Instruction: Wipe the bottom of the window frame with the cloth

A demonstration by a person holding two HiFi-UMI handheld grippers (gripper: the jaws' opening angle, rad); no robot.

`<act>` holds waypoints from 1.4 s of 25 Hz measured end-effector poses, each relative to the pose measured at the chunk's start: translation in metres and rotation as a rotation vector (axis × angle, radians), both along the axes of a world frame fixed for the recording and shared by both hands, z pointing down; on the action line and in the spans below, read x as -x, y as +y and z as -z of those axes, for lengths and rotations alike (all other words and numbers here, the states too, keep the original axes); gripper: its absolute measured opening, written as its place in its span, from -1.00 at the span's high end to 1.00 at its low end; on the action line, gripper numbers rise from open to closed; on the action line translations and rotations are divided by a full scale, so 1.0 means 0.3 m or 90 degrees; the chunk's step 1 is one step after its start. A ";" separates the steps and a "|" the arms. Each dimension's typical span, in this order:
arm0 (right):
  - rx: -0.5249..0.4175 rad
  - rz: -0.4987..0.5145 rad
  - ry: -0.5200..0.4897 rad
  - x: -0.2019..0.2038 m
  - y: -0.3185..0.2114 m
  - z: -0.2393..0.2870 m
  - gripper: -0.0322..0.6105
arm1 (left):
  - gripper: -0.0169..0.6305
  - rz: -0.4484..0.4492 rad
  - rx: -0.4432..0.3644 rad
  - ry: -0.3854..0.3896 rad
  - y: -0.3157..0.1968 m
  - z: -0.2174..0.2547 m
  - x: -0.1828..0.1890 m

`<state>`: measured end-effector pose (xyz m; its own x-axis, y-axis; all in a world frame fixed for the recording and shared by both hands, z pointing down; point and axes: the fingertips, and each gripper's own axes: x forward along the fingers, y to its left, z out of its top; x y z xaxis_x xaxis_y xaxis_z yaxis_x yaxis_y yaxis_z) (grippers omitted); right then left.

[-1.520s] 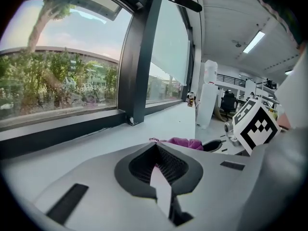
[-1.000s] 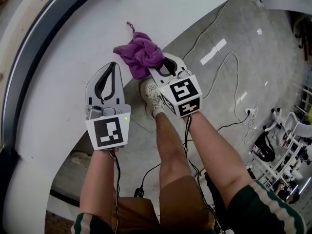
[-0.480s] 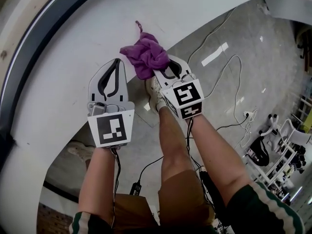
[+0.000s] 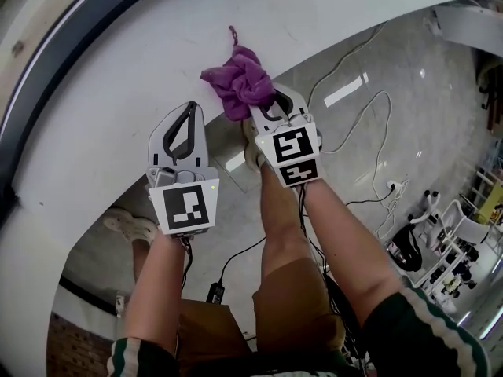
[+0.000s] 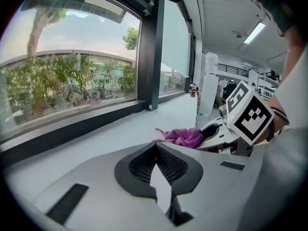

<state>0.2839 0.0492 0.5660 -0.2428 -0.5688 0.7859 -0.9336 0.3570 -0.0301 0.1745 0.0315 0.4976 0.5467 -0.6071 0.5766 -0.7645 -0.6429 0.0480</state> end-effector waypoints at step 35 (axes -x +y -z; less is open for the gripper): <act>0.079 0.123 0.018 0.568 0.091 -0.007 0.56 | 0.92 0.136 0.011 -0.005 0.077 0.041 0.550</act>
<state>0.1134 0.0766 0.5680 -0.3143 -0.4120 0.8553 -0.8494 0.5244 -0.0596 0.0096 0.0546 0.4853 0.4013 -0.6992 0.5917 -0.8840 -0.4649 0.0502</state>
